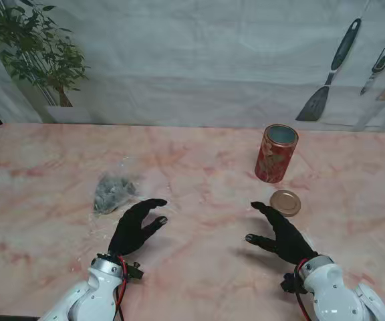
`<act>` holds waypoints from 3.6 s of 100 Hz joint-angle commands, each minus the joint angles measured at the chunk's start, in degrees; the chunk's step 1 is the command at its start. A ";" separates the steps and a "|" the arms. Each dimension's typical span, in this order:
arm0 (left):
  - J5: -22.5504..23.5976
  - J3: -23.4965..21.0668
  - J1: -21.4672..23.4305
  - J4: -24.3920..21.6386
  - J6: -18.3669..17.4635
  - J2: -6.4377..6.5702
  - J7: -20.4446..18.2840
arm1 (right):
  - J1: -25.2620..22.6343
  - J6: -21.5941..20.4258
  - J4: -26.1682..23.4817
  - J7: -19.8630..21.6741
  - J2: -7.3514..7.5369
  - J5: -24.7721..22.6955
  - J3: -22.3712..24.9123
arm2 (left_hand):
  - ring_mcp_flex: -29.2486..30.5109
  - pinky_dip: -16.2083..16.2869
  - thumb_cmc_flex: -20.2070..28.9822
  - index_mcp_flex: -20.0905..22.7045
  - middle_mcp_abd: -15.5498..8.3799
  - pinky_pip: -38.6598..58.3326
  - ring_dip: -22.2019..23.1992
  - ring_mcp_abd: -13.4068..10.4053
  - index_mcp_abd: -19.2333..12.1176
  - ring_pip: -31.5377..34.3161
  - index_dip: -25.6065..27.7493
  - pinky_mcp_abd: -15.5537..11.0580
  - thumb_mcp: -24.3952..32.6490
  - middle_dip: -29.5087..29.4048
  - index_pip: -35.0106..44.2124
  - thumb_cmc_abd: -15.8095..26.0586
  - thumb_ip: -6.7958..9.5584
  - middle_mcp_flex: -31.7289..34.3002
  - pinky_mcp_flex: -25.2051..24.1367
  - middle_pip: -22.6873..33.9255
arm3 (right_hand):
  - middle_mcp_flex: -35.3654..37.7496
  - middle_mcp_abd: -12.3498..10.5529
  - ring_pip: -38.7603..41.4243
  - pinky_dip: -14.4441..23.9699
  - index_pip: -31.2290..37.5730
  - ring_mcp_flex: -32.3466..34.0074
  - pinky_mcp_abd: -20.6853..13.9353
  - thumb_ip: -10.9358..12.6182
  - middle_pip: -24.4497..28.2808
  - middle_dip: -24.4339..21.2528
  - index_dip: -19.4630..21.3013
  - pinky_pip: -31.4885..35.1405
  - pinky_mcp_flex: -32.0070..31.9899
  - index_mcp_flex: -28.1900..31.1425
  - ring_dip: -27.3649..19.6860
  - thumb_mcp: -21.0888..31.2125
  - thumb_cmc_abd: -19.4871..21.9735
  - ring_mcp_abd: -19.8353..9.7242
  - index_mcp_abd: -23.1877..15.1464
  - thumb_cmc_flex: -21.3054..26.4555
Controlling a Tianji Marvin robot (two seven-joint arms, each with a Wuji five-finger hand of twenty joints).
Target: Insert tea bags into the tea bag box
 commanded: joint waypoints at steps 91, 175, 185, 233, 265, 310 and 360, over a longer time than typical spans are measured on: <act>0.42 -0.04 0.64 -0.95 0.01 0.05 -0.55 | -0.20 0.01 -0.43 1.12 0.19 -1.00 -0.61 | 0.77 -0.02 -1.33 0.46 -1.00 0.08 0.45 -0.79 -1.08 -0.76 0.03 -0.09 -0.53 0.46 -0.91 2.12 -1.69 0.55 -0.71 -0.58 | 0.21 -1.44 -0.73 2.05 -0.59 -0.82 -2.11 1.90 1.00 -0.87 1.03 -2.42 -0.28 1.19 -0.78 -1.52 1.55 -2.58 -0.94 1.10; 0.33 -0.63 2.09 -2.33 1.33 0.18 -1.01 | 5.09 1.49 -3.56 2.42 1.20 -17.01 3.05 | 0.74 -0.03 -1.27 0.41 -0.92 0.07 0.47 -0.71 -1.06 -0.76 0.07 -0.14 -0.55 0.41 -0.90 2.13 -1.71 0.30 -0.71 -0.67 | 1.33 -1.71 3.49 1.56 2.86 2.21 -3.43 1.23 11.34 -0.30 -0.91 -0.69 0.84 8.52 1.52 5.51 -2.52 -1.77 -1.96 -1.99; 0.34 -0.63 2.20 -2.40 1.23 0.17 -0.92 | 6.31 1.87 -3.28 1.46 1.18 -19.42 2.96 | 0.76 -0.04 -1.30 0.40 -0.97 0.05 0.48 -0.71 -1.14 -0.75 0.05 -0.13 -0.57 0.41 -0.94 2.10 -1.72 0.32 -0.74 -0.66 | 1.50 -1.55 3.88 1.39 3.41 2.53 -3.31 0.96 12.21 -0.39 -1.06 -0.03 0.88 9.26 1.73 5.45 -3.20 -1.51 -2.08 -2.04; 0.48 -0.66 2.33 -2.57 1.18 0.22 -0.99 | 13.48 5.23 -2.52 6.12 2.38 -32.06 3.80 | 0.80 -0.05 -1.29 0.45 -0.94 0.02 0.49 -0.71 -1.11 -0.72 0.09 -0.21 -0.56 0.42 -0.91 2.13 -1.72 0.33 -0.74 -0.65 | 1.36 -1.04 7.26 -1.42 7.29 3.99 -1.90 0.76 18.25 -0.74 -3.18 8.85 1.76 9.48 3.64 3.76 -3.31 -0.62 -2.91 -3.36; 0.02 -0.78 2.57 -3.10 0.72 0.30 -1.77 | 18.13 8.89 0.16 6.04 2.53 -36.62 2.91 | 0.77 -0.05 -1.25 0.40 -0.98 0.03 0.49 -0.75 -1.20 -0.73 0.10 -0.16 -0.55 0.42 -0.90 2.05 -1.72 0.36 -0.73 -0.63 | 1.41 -0.55 8.28 -2.91 8.34 4.22 -1.13 0.82 19.65 -0.81 -3.50 11.26 1.91 10.26 4.15 3.13 -3.68 -0.15 -3.26 -4.00; 0.80 -1.04 3.05 -3.99 1.10 0.53 -2.13 | 27.87 11.83 7.98 10.01 3.22 -36.52 0.13 | 0.86 -0.04 -1.18 0.54 -0.97 0.05 0.52 -0.78 -1.03 -0.67 0.15 -0.22 -0.54 0.44 -0.82 1.98 -1.71 0.39 -0.70 -0.61 | 1.39 0.02 9.60 -4.63 9.06 3.78 -0.95 0.80 19.71 -1.75 -3.84 13.74 2.05 9.61 4.81 2.93 -3.98 0.19 -3.20 -4.30; 1.96 -2.35 4.69 -6.43 4.47 1.00 -3.34 | 36.94 16.14 15.62 13.61 3.69 -33.12 -4.08 | 0.86 -0.05 -1.18 0.52 -1.03 0.04 0.51 -0.75 -0.99 -0.68 0.18 -0.28 -0.54 0.45 -0.77 1.99 -1.71 0.35 -0.66 -0.59 | 1.05 2.17 11.03 -6.58 6.68 0.85 -0.78 1.50 11.51 -4.84 -3.40 14.72 0.12 7.25 5.38 -0.14 -3.33 0.48 -2.28 -4.55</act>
